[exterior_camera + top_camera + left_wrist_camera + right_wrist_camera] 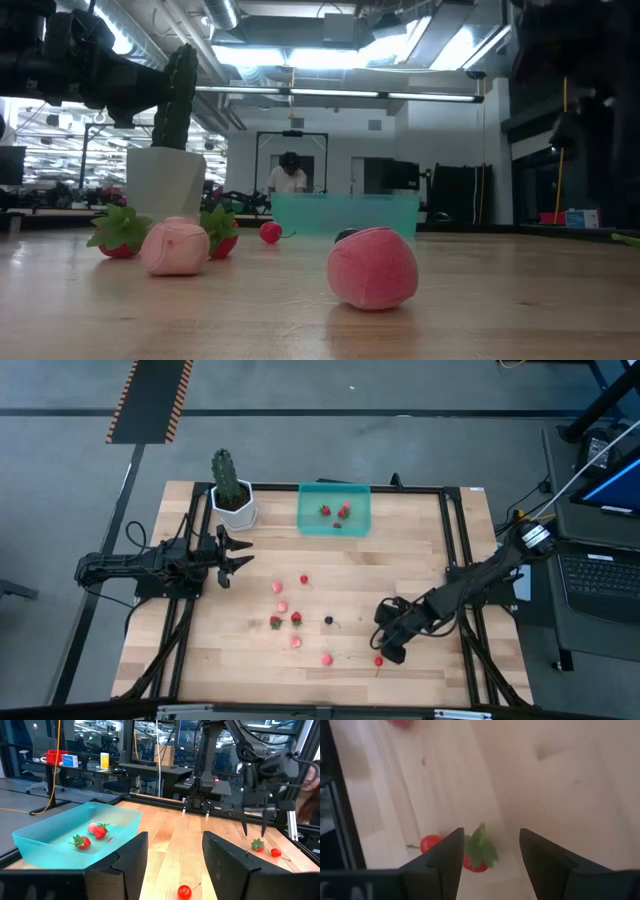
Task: Pick and placing Produce into tupperware
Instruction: Put the strawberry into the container, then put the top red cherry into the container
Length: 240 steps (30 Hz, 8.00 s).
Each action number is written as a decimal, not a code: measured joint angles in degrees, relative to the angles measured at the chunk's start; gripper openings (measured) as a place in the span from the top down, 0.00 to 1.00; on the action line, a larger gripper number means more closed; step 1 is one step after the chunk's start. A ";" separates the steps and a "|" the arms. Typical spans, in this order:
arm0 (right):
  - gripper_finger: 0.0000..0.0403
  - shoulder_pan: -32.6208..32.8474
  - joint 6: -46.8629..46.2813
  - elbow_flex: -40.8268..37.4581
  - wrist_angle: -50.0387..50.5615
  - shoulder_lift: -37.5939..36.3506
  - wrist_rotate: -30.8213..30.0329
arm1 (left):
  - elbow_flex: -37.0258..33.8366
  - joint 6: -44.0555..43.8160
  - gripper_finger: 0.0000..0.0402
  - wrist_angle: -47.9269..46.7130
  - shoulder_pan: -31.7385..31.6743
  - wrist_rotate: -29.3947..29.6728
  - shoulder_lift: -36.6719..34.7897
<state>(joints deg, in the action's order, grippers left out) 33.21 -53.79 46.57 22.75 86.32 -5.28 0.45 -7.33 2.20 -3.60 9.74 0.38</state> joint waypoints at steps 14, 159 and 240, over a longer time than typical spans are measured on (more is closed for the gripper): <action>0.52 -0.15 -1.73 0.00 -4.97 6.24 2.56 | 0.02 0.01 0.55 0.01 -0.01 0.00 0.00; 0.96 -70.23 60.97 39.80 -3.83 34.71 16.94 | 0.01 0.27 0.55 0.01 0.00 0.02 0.00; 0.74 -20.75 33.06 5.44 -2.29 -6.66 4.95 | 0.00 -0.54 0.55 4.43 0.03 -2.72 0.00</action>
<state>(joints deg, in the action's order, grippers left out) 12.46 -20.73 52.01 20.46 79.67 -0.33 0.45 -7.87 6.63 -3.57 7.01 0.38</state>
